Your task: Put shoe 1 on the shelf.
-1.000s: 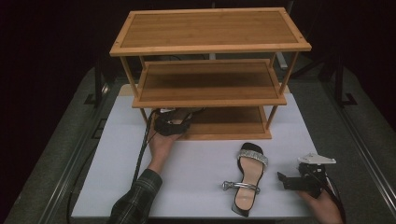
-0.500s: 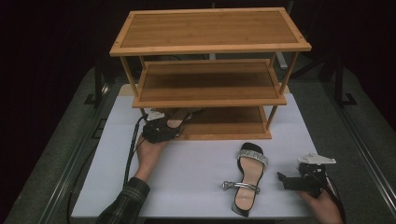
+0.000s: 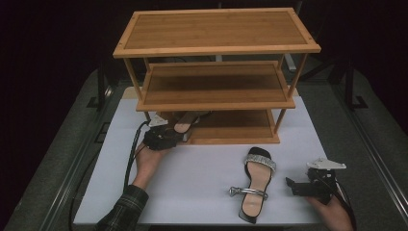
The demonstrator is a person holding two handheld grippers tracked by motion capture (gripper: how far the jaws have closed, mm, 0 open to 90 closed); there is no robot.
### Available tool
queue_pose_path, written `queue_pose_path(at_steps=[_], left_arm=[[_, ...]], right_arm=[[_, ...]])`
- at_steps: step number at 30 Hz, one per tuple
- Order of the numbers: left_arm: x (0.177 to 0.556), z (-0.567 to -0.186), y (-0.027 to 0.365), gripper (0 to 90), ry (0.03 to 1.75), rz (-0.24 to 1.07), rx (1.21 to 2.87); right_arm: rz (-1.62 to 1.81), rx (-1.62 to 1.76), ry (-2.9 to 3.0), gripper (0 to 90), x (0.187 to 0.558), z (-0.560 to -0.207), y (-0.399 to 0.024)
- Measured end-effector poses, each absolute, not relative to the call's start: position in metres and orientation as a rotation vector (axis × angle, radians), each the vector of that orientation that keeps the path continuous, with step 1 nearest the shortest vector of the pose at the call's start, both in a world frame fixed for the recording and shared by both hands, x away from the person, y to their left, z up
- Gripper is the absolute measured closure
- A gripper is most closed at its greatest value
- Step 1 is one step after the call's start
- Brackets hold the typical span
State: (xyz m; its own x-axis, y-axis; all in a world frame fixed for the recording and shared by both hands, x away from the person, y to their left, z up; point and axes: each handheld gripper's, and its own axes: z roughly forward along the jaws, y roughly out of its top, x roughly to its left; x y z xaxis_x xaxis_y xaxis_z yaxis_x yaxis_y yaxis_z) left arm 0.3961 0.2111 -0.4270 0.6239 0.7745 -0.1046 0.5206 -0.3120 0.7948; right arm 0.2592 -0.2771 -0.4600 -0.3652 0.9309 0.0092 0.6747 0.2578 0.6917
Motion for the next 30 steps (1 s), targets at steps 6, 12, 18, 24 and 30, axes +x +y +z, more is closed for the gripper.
queue_pose_path(at_steps=[6,12,18,24,30], left_arm=[[0.401,-0.429,0.192,55.0,0.959,0.364,2.012],[0.404,-0.431,0.175,59.2,0.959,0.321,1.988],[0.412,-0.434,0.163,61.4,0.932,0.33,2.023],[0.412,-0.435,0.161,61.4,0.926,0.334,2.022],[0.402,-0.427,0.17,46.7,0.914,0.286,2.043]], right_arm=[[0.864,1.461,2.133,0.0,0.259,-0.46,-0.277],[0.864,1.462,2.134,0.0,0.259,-0.46,-0.277],[0.862,1.464,2.136,0.0,0.259,-0.46,-0.277],[0.86,1.466,2.137,0.0,0.26,-0.46,-0.277],[0.859,1.465,2.137,0.0,0.26,-0.46,-0.277]])
